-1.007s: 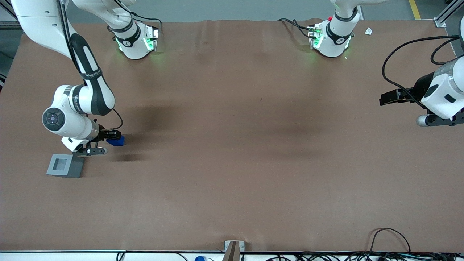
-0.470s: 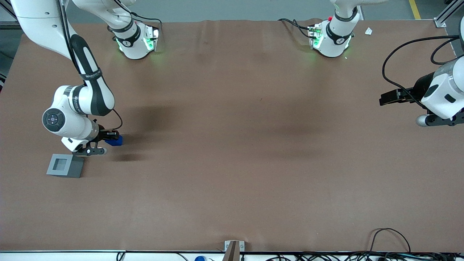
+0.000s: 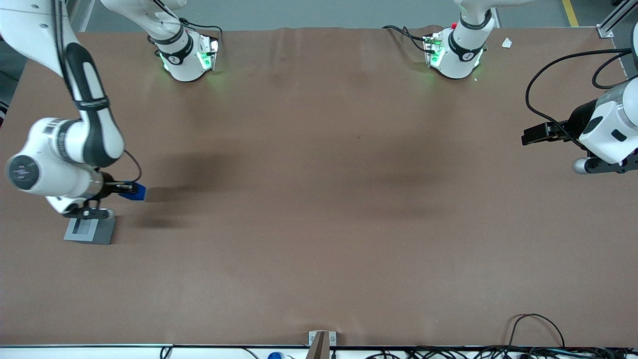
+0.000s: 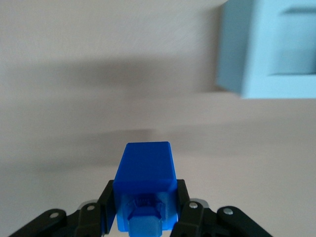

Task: Insert blue part into gray base with right arm
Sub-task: 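Lift the blue block and carry it over the gray base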

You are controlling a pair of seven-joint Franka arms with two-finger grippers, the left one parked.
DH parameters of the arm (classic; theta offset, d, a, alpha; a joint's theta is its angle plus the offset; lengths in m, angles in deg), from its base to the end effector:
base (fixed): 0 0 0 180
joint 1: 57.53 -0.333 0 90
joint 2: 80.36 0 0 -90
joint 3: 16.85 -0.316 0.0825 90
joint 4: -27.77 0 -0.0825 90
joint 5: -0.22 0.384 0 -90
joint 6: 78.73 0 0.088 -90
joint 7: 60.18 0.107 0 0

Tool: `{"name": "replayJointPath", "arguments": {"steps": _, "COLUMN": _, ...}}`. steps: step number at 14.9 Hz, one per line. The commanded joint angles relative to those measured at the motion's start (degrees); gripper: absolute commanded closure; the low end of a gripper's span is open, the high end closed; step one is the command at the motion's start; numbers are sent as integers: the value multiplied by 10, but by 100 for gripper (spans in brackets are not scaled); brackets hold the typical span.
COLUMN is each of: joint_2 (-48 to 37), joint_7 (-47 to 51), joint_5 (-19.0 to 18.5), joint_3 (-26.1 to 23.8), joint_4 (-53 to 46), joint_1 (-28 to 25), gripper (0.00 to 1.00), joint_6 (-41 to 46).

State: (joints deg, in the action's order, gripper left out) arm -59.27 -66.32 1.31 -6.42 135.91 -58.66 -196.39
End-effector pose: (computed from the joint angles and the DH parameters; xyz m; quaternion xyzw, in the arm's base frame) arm 0.5983 -0.0918 0.3001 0.9945 -0.0299 -0.1001 0.0117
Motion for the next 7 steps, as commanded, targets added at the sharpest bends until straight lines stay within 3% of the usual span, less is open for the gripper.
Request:
{"name": "replayJointPath", "arguments": {"steps": 1, "joint_2": -3, "joint_7": -4, "joint_5": -7, "joint_3": -6, "joint_4": -41, "joint_1": 10, "gripper": 96, "joint_6": 23}}
{"name": "replayJointPath", "arguments": {"steps": 7, "joint_2": 16, "joint_7": -26, "joint_5": -9, "joint_3": -6, "joint_4": -128, "joint_1": 46, "gripper": 96, "joint_6": 43}}
